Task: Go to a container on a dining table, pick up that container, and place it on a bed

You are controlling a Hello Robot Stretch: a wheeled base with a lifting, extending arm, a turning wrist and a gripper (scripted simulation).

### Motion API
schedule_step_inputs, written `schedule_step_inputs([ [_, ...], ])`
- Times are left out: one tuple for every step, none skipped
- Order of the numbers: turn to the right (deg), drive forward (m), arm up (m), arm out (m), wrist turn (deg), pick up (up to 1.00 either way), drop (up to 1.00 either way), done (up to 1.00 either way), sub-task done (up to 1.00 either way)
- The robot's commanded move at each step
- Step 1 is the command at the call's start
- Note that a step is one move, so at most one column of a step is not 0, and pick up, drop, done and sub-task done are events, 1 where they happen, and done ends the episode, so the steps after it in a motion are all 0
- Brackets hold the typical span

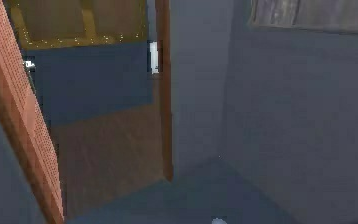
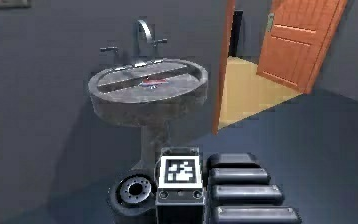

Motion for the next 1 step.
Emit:
schedule_step_inputs([
  [45.0, 0.0, 0.0, 0.0, 0.0, 0.0, 0.0, 0.0, 0.0],
])
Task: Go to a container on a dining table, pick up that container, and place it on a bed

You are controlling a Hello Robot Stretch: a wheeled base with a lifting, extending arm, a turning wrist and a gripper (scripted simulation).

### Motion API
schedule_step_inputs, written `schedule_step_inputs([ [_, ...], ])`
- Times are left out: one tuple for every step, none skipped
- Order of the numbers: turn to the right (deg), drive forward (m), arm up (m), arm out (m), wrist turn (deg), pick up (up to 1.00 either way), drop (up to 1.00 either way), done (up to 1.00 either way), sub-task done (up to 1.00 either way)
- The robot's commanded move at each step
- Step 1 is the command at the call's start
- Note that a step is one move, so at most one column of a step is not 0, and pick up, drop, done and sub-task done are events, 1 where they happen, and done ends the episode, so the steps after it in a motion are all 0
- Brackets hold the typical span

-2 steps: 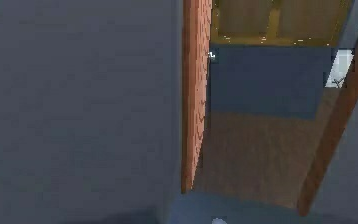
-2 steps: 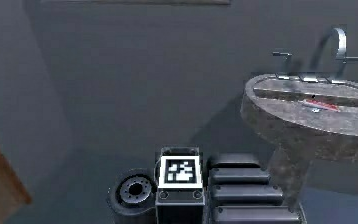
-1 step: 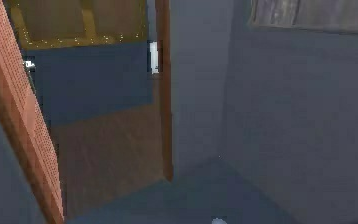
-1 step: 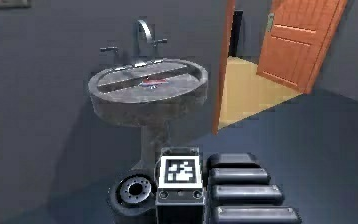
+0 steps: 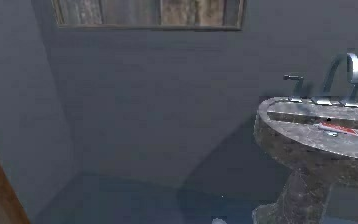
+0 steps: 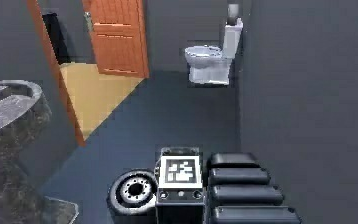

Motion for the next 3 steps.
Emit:
schedule_step_inputs([
  [12.0, 0.0, 0.0, 0.0, 0.0, 0.0, 0.0, 0.0, 0.0],
  [0.0, 0.05, 0.0, 0.0, 0.0, 0.0, 0.0, 0.0, 0.0],
  [-45.0, 0.0, 0.0, 0.0, 0.0, 0.0, 0.0, 0.0, 0.0],
])
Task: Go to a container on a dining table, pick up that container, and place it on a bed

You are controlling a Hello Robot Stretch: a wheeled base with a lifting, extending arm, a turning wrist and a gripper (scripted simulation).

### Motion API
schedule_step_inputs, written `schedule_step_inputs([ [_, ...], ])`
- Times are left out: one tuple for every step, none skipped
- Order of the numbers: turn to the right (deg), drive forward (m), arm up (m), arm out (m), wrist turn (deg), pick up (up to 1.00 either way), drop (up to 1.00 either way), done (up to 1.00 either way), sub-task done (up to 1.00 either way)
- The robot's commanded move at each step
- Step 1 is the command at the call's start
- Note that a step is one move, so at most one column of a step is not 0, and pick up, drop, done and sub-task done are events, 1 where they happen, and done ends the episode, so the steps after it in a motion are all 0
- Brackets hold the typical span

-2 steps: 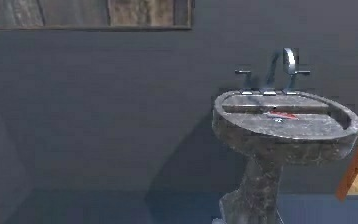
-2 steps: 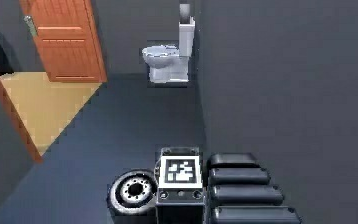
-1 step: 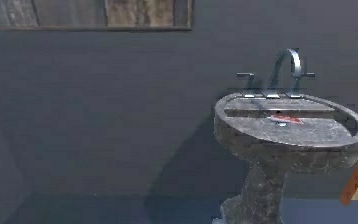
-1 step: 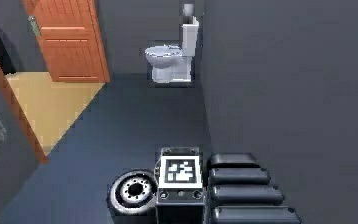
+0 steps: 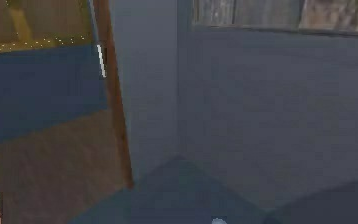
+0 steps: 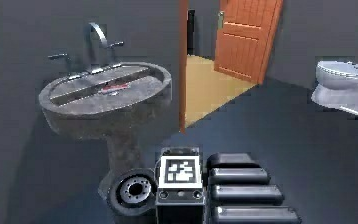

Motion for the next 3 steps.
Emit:
schedule_step_inputs([
  [-33.0, 0.0, 0.0, 0.0, 0.0, 0.0, 0.0, 0.0, 0.0],
  [0.0, 1.0, 0.0, 0.0, 0.0, 0.0, 0.0, 0.0, 0.0],
  [-3.0, 0.0, 0.0, 0.0, 0.0, 0.0, 0.0, 0.0, 0.0],
])
